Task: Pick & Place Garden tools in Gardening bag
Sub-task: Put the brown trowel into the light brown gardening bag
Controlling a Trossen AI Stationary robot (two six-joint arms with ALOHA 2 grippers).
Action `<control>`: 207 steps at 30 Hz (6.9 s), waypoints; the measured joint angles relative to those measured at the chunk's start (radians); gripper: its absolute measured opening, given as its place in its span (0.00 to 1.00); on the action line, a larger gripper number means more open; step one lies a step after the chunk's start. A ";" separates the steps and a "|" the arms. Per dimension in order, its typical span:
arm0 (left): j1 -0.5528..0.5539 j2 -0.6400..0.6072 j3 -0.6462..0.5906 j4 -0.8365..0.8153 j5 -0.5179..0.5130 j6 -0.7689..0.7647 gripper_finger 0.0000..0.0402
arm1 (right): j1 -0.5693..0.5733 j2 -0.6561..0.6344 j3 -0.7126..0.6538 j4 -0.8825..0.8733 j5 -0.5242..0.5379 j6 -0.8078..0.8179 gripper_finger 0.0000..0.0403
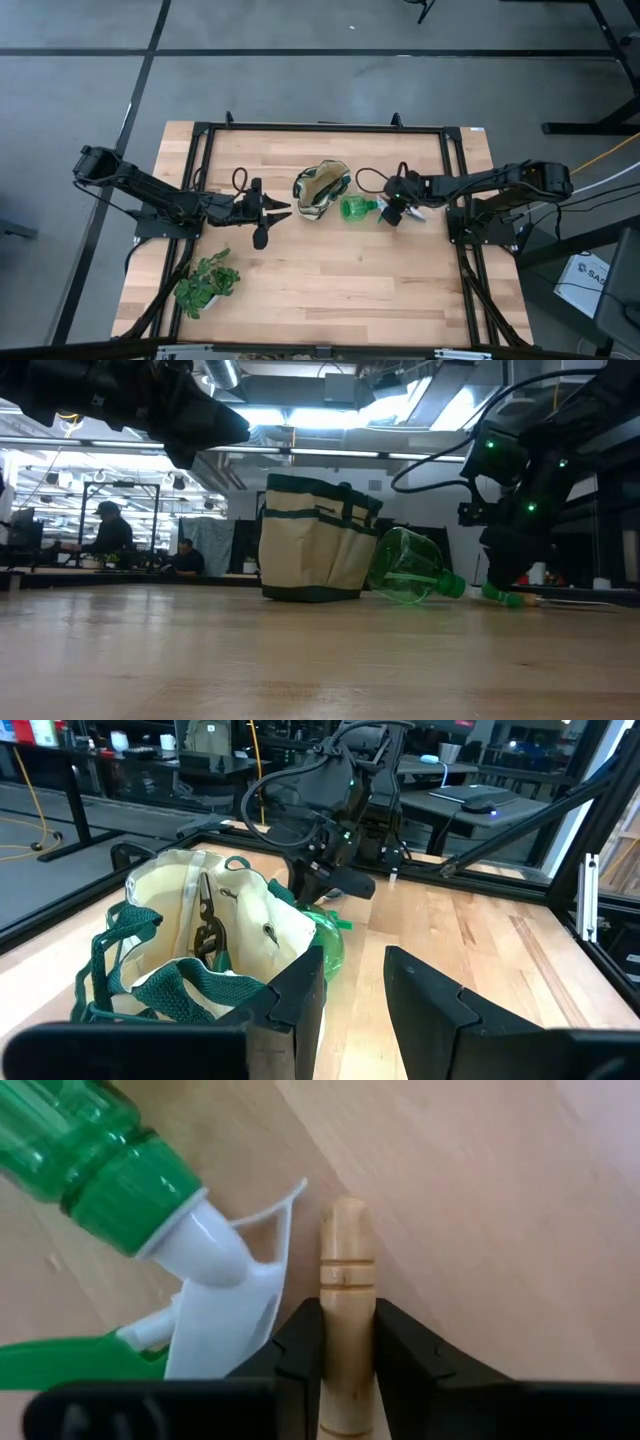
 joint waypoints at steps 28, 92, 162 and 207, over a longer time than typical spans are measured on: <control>0.000 0.000 0.000 0.053 -0.001 0.025 0.25 | -0.078 -0.121 0.000 0.822 0.004 -0.430 0.17; 0.138 0.748 0.632 0.447 0.346 0.247 0.29 | 0.212 -0.073 0.064 1.172 -0.523 -0.388 0.17; 0.360 0.368 0.324 0.052 0.274 0.117 0.18 | -0.044 -0.073 0.063 0.812 -0.349 -0.341 0.45; 0.214 -0.123 0.109 0.035 0.135 0.271 0.18 | -0.080 -0.073 0.063 0.684 -0.244 -0.428 0.45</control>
